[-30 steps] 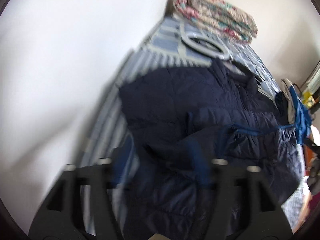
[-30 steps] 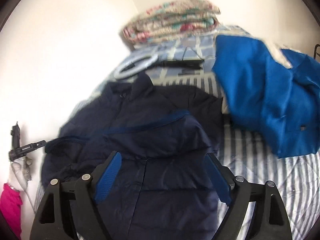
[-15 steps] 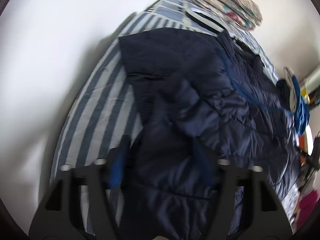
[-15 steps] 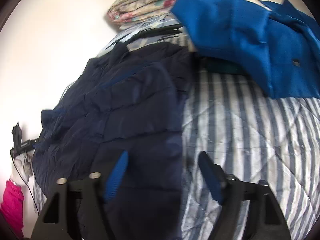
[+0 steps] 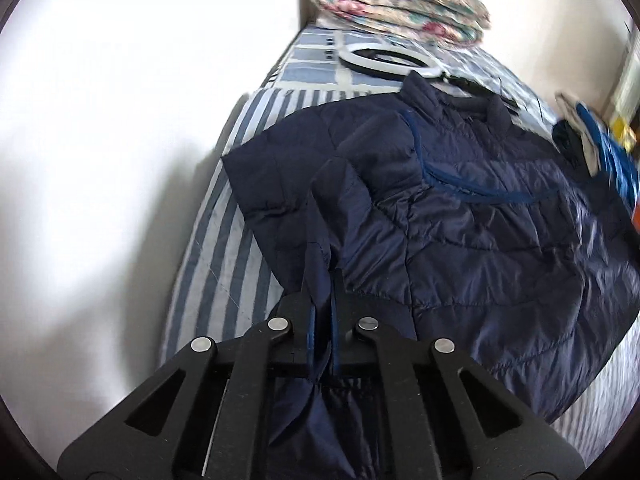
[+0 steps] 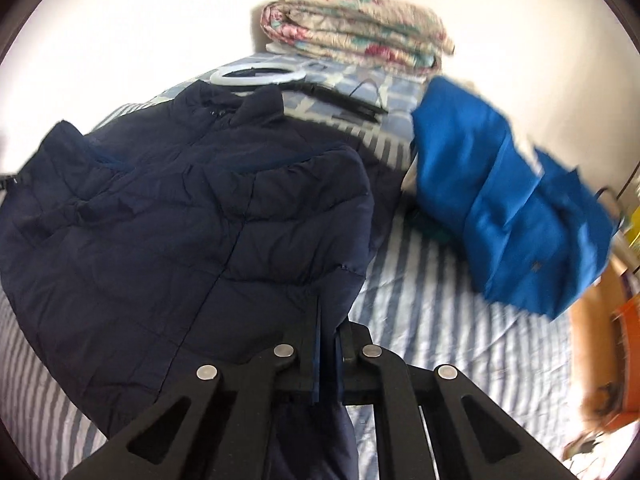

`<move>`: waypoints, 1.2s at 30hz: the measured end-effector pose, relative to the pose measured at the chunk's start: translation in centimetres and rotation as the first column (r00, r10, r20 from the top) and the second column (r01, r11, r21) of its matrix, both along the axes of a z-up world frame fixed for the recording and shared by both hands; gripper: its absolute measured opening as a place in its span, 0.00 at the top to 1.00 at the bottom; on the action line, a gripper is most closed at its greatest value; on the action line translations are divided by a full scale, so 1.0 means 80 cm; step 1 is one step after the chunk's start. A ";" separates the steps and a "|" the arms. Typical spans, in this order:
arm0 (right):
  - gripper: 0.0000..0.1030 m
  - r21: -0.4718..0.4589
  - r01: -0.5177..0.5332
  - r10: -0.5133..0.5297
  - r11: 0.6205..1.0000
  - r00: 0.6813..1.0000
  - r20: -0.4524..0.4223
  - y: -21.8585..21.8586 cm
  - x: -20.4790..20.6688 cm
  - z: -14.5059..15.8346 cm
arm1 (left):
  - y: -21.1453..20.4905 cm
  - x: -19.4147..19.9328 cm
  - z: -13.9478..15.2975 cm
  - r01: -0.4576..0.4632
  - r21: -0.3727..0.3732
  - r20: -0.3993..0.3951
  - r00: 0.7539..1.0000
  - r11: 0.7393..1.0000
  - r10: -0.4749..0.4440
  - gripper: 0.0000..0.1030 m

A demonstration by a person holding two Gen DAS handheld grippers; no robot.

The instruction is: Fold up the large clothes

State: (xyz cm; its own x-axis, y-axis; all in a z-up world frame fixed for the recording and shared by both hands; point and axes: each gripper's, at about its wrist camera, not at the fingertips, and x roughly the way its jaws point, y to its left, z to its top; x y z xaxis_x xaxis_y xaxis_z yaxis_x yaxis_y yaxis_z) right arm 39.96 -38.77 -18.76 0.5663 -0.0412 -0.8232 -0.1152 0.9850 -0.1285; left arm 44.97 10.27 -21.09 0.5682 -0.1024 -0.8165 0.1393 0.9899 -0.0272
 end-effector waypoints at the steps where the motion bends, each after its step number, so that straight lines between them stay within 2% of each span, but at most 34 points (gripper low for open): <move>1: 0.98 -0.021 -0.011 0.011 1.000 1.000 0.004 0.003 0.000 0.004 | -0.004 0.000 0.001 0.011 0.024 0.004 1.000 1.000 -0.012 0.97; 3: 0.98 -0.039 -0.016 0.017 0.999 1.000 0.023 0.009 -0.001 0.011 | -0.008 0.001 0.003 0.016 0.041 0.017 1.000 0.999 -0.016 0.97; 7: 0.99 -0.030 -0.003 0.005 1.000 0.996 0.089 0.010 0.000 0.033 | 0.001 0.008 0.023 -0.031 -0.022 0.082 0.996 0.999 0.032 0.98; 11: 1.00 -0.058 0.008 0.001 0.998 0.989 0.149 0.012 0.014 0.053 | 0.010 0.024 0.046 -0.042 -0.030 0.134 0.990 0.999 0.046 0.98; 18: 1.00 -0.058 0.067 -0.051 0.996 0.968 0.246 0.010 0.074 0.075 | 0.029 0.085 0.068 -0.087 -0.041 0.204 0.975 0.995 0.094 0.98; 23: 1.00 -0.035 0.134 -0.123 0.990 0.966 0.229 0.014 0.151 0.046 | 0.036 0.164 0.050 -0.168 -0.043 0.205 0.963 0.985 0.173 1.00; 26: 1.00 -0.107 0.173 -0.151 0.979 0.970 0.190 0.020 0.195 0.008 | 0.041 0.203 0.026 -0.210 -0.029 0.185 0.960 0.977 0.212 1.00; 29: 0.99 -0.119 0.159 -0.153 0.980 0.987 0.053 0.014 0.226 -0.042 | 0.040 0.227 -0.007 -0.241 -0.022 0.122 0.963 0.970 0.242 1.00; 31: 0.95 -0.164 0.117 -0.124 0.980 0.992 -0.030 0.019 0.232 -0.072 | 0.033 0.226 -0.012 -0.199 -0.041 0.102 0.974 0.979 0.203 1.00; 32: 0.89 -0.166 0.105 -0.115 0.980 0.992 -0.051 0.021 0.232 -0.077 | 0.024 0.220 -0.009 -0.167 -0.032 0.115 0.979 0.986 0.169 1.00; 34: 0.73 -0.197 0.080 -0.089 0.977 0.995 -0.039 0.028 0.221 -0.076 | 0.005 0.199 0.003 -0.102 -0.029 0.128 0.986 0.994 0.105 1.00; 36: 0.48 -0.212 0.090 -0.092 0.973 0.996 -0.001 0.028 0.209 -0.064 | -0.014 0.175 0.017 -0.026 -0.052 0.130 0.991 0.998 0.033 1.00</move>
State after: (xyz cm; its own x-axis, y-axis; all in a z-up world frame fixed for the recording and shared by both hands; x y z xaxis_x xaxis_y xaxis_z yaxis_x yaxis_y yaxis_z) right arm 56.71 -36.53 -23.84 0.5430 -0.2660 -0.7965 -0.0287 0.9421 -0.3341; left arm 59.00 9.15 -19.69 0.6734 -0.1227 -0.7290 0.1156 0.9915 -0.0602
